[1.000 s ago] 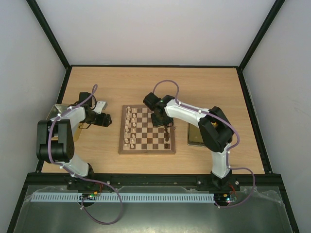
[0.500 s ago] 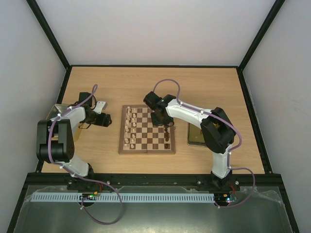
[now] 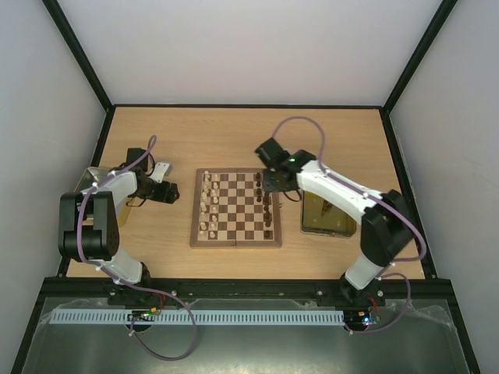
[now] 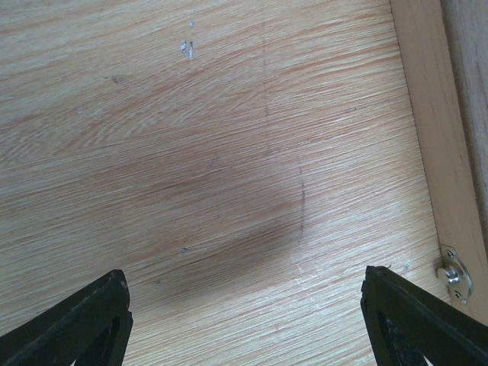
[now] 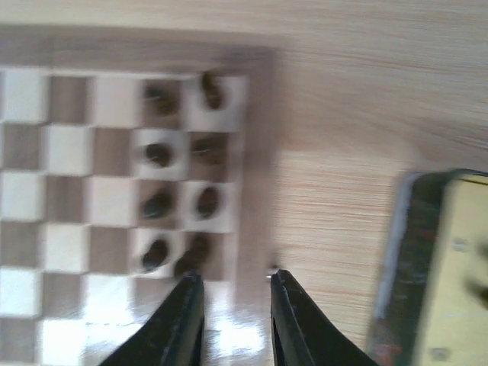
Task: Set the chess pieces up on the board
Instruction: Place the chess piece on the chessboard, then pick up the chess piece from the storage box.
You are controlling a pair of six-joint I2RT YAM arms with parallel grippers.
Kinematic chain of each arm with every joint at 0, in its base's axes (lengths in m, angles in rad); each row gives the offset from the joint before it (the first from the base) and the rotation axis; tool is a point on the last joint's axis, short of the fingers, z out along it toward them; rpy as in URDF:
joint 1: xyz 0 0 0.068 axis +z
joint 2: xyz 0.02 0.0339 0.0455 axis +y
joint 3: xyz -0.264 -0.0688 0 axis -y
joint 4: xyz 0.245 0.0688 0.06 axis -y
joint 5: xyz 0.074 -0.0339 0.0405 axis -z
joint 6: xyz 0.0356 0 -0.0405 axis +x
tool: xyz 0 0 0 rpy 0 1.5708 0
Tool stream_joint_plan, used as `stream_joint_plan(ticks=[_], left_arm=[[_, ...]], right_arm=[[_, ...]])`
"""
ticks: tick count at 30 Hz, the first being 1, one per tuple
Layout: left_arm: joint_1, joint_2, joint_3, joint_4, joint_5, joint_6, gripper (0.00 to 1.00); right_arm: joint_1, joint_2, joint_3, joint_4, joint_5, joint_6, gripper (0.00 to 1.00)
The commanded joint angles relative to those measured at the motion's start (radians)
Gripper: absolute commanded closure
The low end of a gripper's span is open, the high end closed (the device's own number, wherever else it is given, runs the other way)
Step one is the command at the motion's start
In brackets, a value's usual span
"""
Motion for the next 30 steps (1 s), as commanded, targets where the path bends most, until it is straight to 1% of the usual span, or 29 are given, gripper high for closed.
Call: stream_joint_plan(ticks=[1, 3, 7, 11, 19, 30], left_arm=[[0.002, -0.009, -0.007, -0.008, 0.012, 0.007, 0.18], [0.003, -0.010, -0.007, -0.010, 0.015, 0.007, 0.18], [0.002, -0.003, -0.004, -0.013, 0.032, 0.007, 0.18], [0.001, -0.007, -0.001, -0.015, 0.038, 0.007, 0.18], [0.001, -0.010, -0.005, -0.014, 0.051, 0.011, 0.18], [0.001, -0.016, -0.006, -0.014, 0.057, 0.016, 0.18]], right_arm=[[-0.156, -0.110, -0.170, 0.044, 0.065, 0.081, 0.78], [-0.237, -0.146, -0.245, 0.063, 0.056, 0.100, 0.78], [-0.394, -0.183, -0.329, 0.094, 0.025, 0.111, 0.78], [-0.497, -0.201, -0.374, 0.129, -0.002, 0.129, 0.78], [-0.557, -0.143, -0.406, 0.181, -0.065, 0.153, 0.78], [-0.562, -0.082, -0.411, 0.205, -0.080, 0.155, 0.79]])
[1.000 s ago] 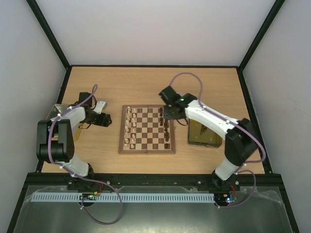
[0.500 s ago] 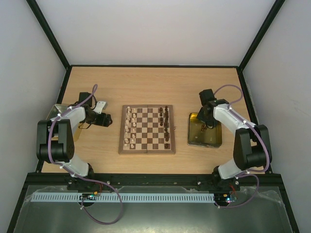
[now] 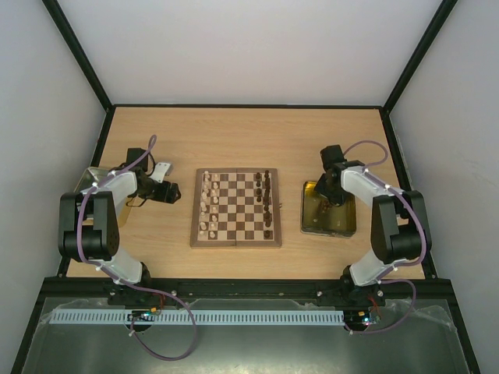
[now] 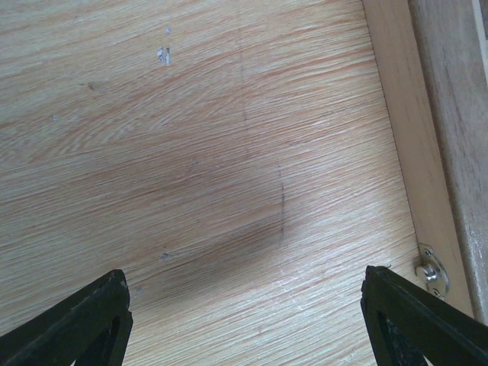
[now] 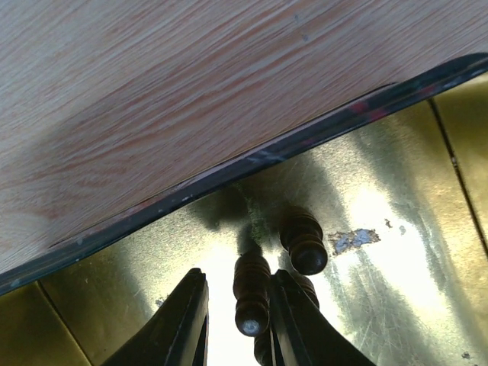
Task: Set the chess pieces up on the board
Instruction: Pick up the chess piece from the storage box.
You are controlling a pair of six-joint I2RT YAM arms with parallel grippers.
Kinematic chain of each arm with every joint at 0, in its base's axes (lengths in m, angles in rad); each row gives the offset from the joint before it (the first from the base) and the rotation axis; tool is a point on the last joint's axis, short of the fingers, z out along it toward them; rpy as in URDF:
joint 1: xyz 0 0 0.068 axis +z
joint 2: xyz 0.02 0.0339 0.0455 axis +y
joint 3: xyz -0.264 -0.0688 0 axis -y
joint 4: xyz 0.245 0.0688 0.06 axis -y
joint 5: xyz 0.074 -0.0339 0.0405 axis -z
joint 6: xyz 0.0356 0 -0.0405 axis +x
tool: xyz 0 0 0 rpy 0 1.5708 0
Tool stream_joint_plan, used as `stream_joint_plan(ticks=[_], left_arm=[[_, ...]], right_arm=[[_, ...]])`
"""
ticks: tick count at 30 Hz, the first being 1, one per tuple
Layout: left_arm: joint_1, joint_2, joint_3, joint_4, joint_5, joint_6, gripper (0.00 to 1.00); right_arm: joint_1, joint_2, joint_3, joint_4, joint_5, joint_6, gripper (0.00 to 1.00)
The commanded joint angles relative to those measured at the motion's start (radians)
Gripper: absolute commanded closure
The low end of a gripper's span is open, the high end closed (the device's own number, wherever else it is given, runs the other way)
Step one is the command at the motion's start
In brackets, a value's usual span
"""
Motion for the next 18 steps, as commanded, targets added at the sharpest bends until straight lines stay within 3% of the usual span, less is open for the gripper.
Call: stream_joint_plan(ticks=[1, 11, 18], left_arm=[[0.001, -0.015, -0.005, -0.012, 0.020, 0.013, 0.18], [0.001, -0.015, -0.004, -0.014, 0.018, 0.013, 0.18], [0.001, -0.016, -0.004, -0.015, 0.017, 0.012, 0.18]], right_arm=[[-0.004, 0.018, -0.019, 0.025, -0.004, 0.012, 0.79], [-0.003, 0.008, -0.053, 0.036, -0.029, 0.013, 0.89], [-0.004, -0.002, -0.066, 0.037, -0.054, 0.002, 0.85]])
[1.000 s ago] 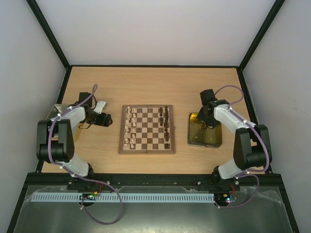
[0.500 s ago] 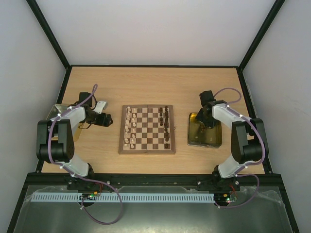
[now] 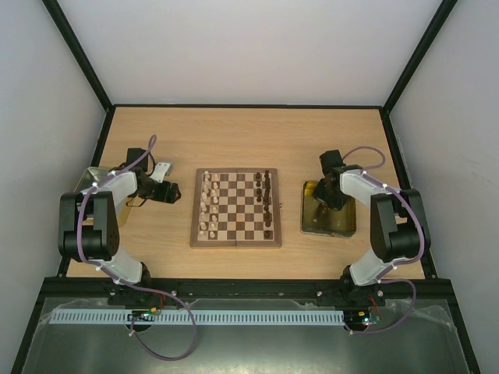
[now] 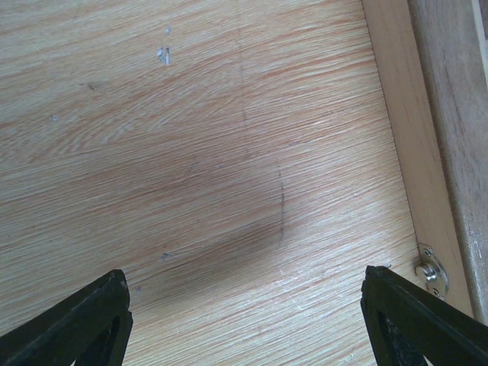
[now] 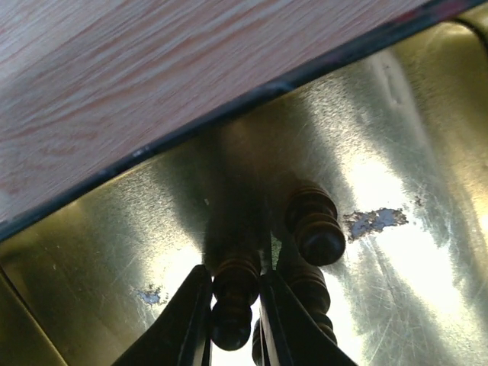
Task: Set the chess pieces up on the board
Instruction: Pick up the chess piece from the storage box.
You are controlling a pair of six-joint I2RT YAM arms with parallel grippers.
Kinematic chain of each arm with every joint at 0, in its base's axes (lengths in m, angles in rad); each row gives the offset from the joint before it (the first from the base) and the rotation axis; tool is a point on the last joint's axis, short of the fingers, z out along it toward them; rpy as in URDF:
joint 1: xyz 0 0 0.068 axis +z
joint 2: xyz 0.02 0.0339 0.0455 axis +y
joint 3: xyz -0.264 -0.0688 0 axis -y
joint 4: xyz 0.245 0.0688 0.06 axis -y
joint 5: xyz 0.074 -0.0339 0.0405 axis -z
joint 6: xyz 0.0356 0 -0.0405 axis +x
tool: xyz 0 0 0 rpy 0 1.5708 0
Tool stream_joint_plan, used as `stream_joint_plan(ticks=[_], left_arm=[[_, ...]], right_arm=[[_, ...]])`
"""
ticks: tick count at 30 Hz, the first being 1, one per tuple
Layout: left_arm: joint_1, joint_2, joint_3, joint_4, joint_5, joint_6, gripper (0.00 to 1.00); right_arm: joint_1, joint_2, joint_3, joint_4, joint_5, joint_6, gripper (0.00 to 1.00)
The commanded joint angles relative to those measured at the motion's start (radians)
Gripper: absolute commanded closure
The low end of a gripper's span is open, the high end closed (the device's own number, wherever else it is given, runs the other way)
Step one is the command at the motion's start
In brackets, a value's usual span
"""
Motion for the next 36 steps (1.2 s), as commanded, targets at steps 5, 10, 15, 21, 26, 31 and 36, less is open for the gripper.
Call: stream_joint_plan(ticks=[5, 10, 15, 21, 26, 31, 36], left_arm=[[0.001, -0.021, -0.004, -0.014, 0.011, 0.010, 0.18], [0.001, -0.022, -0.004, -0.014, 0.009, 0.010, 0.18], [0.001, -0.014, -0.002, -0.014, 0.005, 0.008, 0.18], [0.001, -0.010, 0.002, -0.015, 0.000, 0.007, 0.18], [0.000, -0.008, 0.004, -0.016, -0.008, 0.004, 0.18], [0.000, -0.003, 0.004, -0.015, -0.015, 0.002, 0.18], [-0.001, 0.003, 0.005, -0.012, -0.025, 0.001, 0.18]], right_arm=[[-0.004, -0.034, -0.015, -0.006, 0.005, -0.006, 0.98], [-0.002, -0.054, 0.000, -0.013, 0.013, -0.007, 0.98], [0.039, -0.074, 0.028, -0.033, 0.046, -0.009, 0.98], [0.156, -0.093, 0.125, -0.107, 0.104, -0.017, 0.98], [0.329, -0.108, 0.249, -0.216, 0.208, -0.035, 0.98], [0.480, -0.091, 0.370, -0.306, 0.228, -0.074, 0.98], [0.612, -0.038, 0.402, -0.343, 0.188, -0.083, 0.98]])
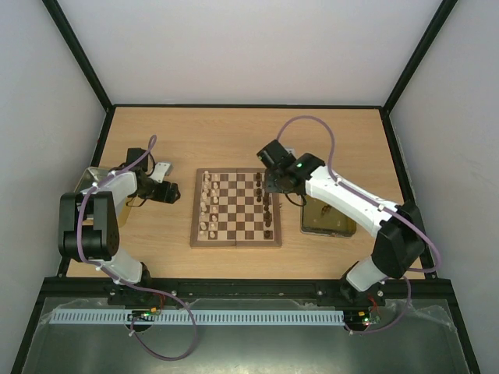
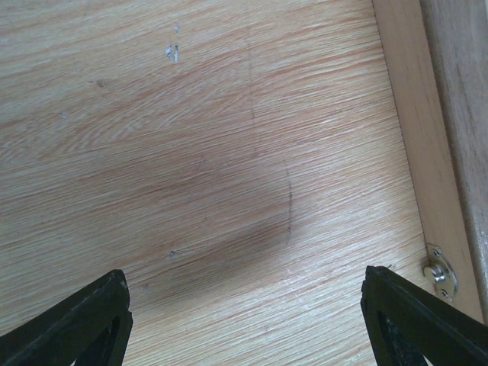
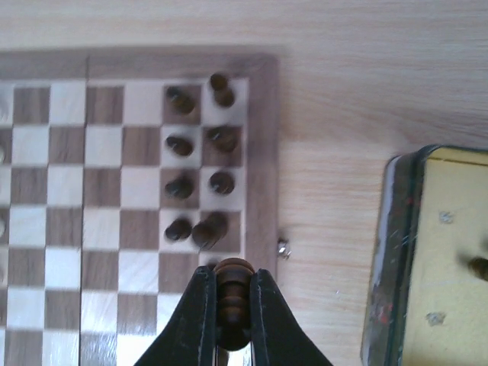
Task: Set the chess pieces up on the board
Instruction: Pick up the chess piece from the storage box, then place the chess piece on the chessboard.
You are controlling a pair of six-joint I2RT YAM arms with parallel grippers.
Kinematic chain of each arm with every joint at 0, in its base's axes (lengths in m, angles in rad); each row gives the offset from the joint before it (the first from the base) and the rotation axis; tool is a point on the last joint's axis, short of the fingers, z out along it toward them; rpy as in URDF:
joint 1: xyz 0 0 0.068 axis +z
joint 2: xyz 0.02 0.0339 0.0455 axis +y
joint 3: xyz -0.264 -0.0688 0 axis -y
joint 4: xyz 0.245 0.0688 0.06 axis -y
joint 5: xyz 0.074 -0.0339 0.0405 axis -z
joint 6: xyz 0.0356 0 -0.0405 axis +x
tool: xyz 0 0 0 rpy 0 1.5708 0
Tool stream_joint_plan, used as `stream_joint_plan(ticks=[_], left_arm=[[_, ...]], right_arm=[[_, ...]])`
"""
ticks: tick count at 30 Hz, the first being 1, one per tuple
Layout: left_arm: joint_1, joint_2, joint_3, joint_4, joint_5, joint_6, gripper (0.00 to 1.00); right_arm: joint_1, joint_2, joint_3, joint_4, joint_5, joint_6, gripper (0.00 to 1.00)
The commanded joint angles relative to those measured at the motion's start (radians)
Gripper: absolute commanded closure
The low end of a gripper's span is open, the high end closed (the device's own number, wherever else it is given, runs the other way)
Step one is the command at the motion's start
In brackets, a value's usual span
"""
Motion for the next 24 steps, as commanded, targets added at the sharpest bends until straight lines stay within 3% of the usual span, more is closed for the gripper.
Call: stream_joint_plan(ticks=[1, 11, 24], left_arm=[[0.000, 0.005, 0.005, -0.013, -0.013, 0.001, 0.18], [-0.001, -0.003, -0.002, -0.011, -0.016, 0.005, 0.18], [0.000, -0.014, -0.008, -0.007, -0.016, 0.006, 0.18]], right_arm=[[0.100, 0.044, 0.014, -0.096, 0.000, -0.019, 0.98], [0.183, 0.144, 0.017, -0.039, -0.136, -0.070, 0.98], [0.182, 0.285, 0.048, 0.001, -0.109, -0.106, 0.98]])
